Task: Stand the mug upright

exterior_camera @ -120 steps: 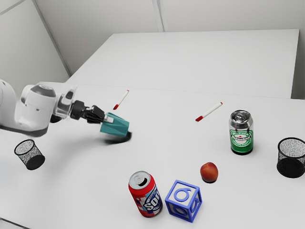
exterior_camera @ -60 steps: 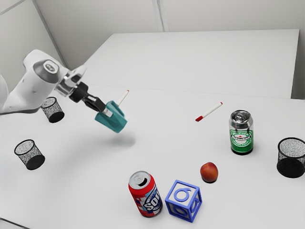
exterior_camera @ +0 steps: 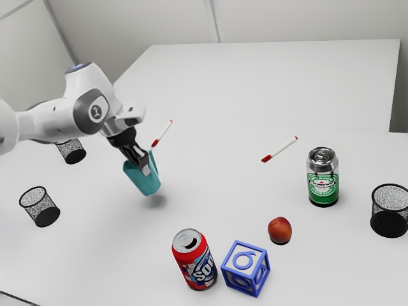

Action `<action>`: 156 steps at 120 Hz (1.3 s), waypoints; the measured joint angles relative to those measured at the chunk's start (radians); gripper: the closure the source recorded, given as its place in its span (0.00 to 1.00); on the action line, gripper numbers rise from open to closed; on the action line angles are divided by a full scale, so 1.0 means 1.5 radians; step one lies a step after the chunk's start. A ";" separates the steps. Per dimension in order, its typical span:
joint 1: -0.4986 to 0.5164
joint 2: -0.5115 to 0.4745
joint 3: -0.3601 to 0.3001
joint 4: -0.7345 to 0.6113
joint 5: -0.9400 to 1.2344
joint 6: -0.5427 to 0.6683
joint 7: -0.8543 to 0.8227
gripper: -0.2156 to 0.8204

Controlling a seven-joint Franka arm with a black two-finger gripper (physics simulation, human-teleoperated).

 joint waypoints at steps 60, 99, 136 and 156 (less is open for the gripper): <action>0.008 0.008 -0.019 -0.068 0.055 0.123 -0.149 0.97; 0.010 0.034 -0.024 -0.069 0.056 0.136 -0.201 0.97; 0.003 0.031 -0.023 -0.068 0.054 0.134 -0.230 0.73; 0.001 0.009 -0.024 -0.054 0.052 0.128 -0.237 0.52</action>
